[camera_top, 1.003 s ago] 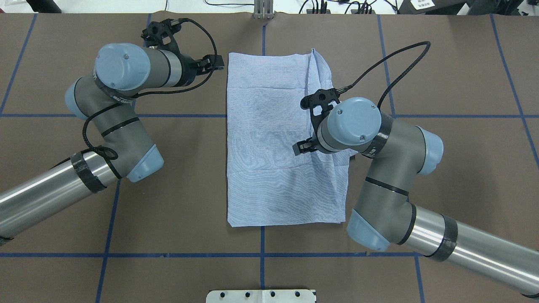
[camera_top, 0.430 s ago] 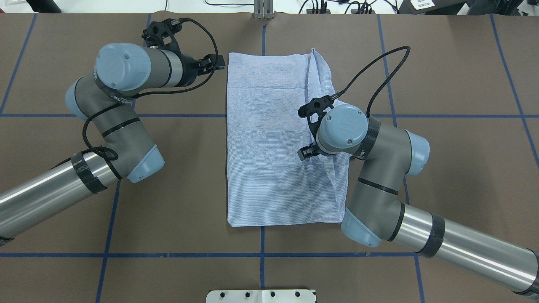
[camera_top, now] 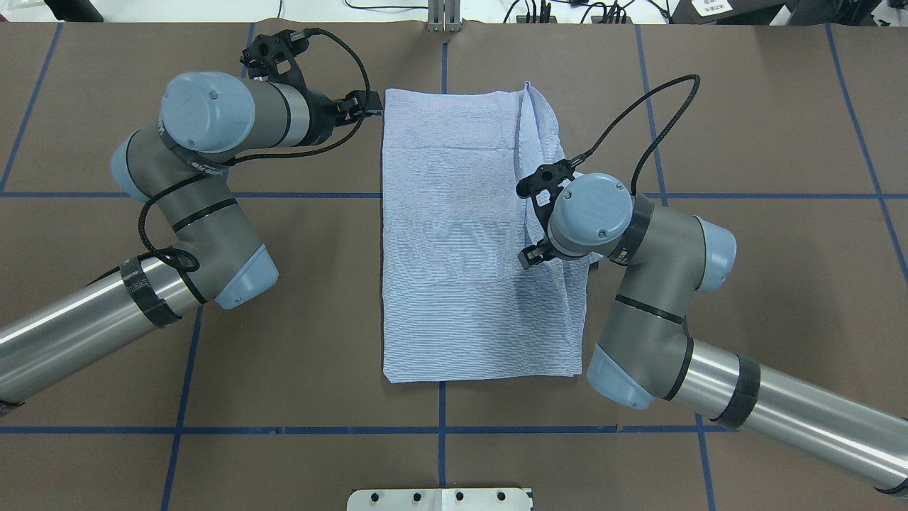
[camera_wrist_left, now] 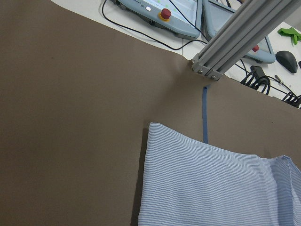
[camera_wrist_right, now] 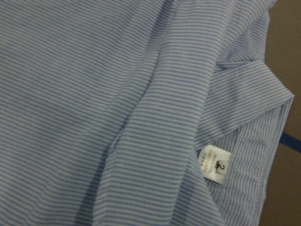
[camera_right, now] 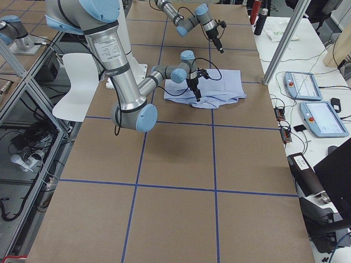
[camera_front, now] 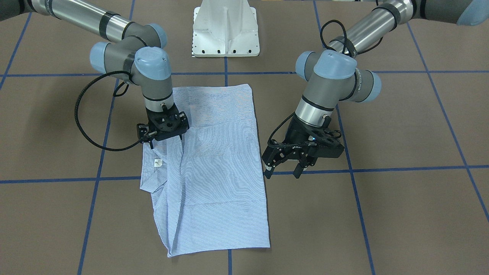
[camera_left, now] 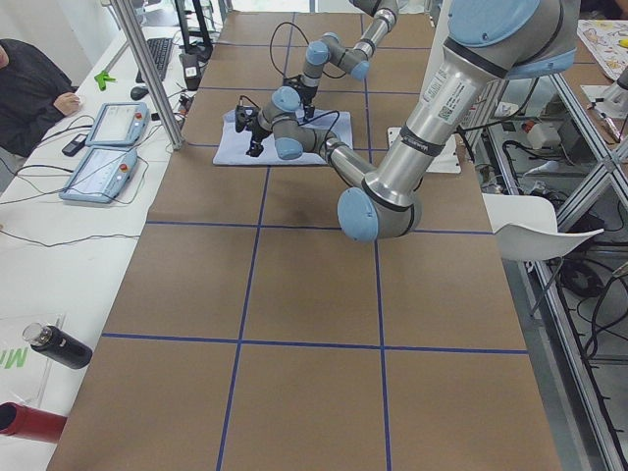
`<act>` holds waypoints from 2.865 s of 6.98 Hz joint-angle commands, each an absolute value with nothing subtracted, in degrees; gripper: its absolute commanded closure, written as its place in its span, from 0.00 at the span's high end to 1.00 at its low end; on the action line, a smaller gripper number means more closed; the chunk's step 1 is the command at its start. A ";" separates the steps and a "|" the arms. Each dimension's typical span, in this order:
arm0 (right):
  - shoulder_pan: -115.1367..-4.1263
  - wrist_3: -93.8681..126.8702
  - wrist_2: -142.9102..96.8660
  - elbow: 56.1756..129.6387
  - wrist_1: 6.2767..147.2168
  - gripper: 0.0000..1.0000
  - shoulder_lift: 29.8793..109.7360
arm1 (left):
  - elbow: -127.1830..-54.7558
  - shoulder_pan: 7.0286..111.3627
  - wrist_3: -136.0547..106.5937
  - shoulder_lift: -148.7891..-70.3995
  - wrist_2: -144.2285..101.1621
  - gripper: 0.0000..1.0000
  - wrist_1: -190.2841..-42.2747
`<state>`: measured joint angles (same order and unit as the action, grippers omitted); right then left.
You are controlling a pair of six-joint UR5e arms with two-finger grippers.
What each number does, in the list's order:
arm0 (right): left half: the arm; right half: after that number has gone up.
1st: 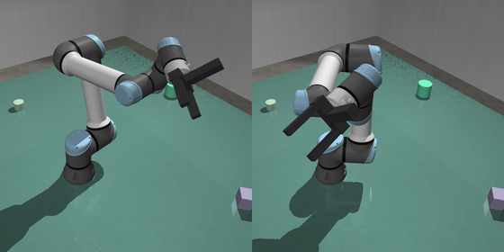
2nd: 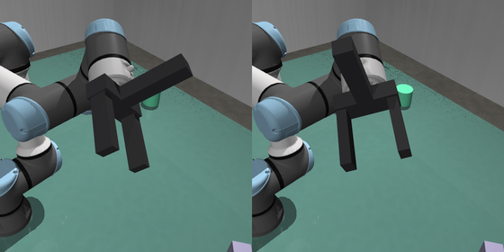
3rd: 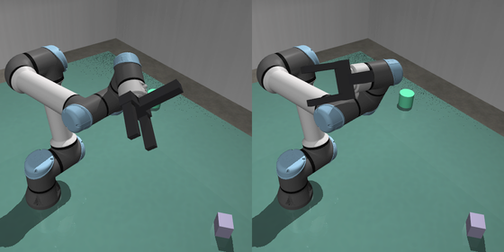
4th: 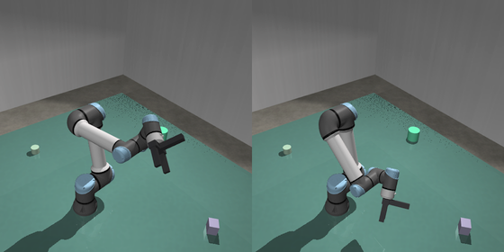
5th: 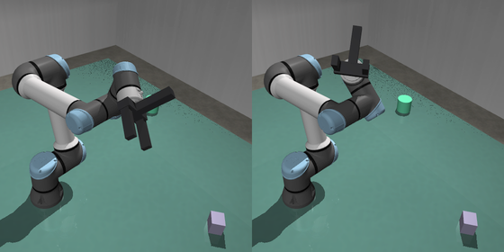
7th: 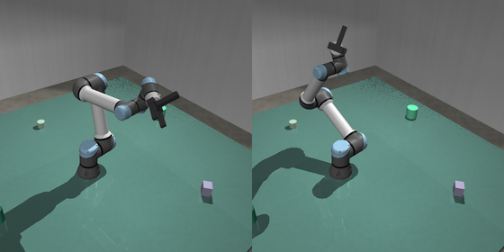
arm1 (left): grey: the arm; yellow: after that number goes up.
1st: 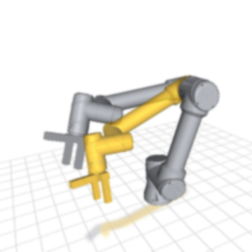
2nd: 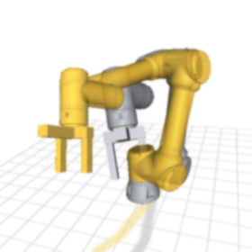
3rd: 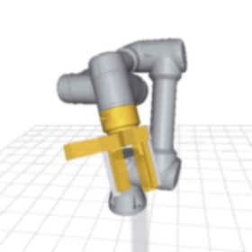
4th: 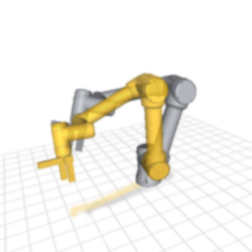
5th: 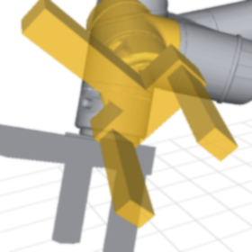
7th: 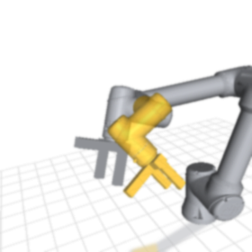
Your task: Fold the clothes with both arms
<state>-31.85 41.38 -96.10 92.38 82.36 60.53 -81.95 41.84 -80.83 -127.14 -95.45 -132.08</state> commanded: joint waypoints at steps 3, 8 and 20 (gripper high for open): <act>-38.13 33.93 -99.74 96.22 82.09 1.00 68.53 | -82.27 41.57 -82.96 -127.18 -95.45 1.00 -132.01; -40.08 35.85 -101.34 92.78 80.87 1.00 56.94 | -90.16 41.31 -83.23 -127.97 -95.28 1.00 -123.49; -44.12 32.18 -98.17 73.13 66.36 1.00 54.13 | -89.38 41.04 -82.35 -130.43 -94.83 1.00 -123.40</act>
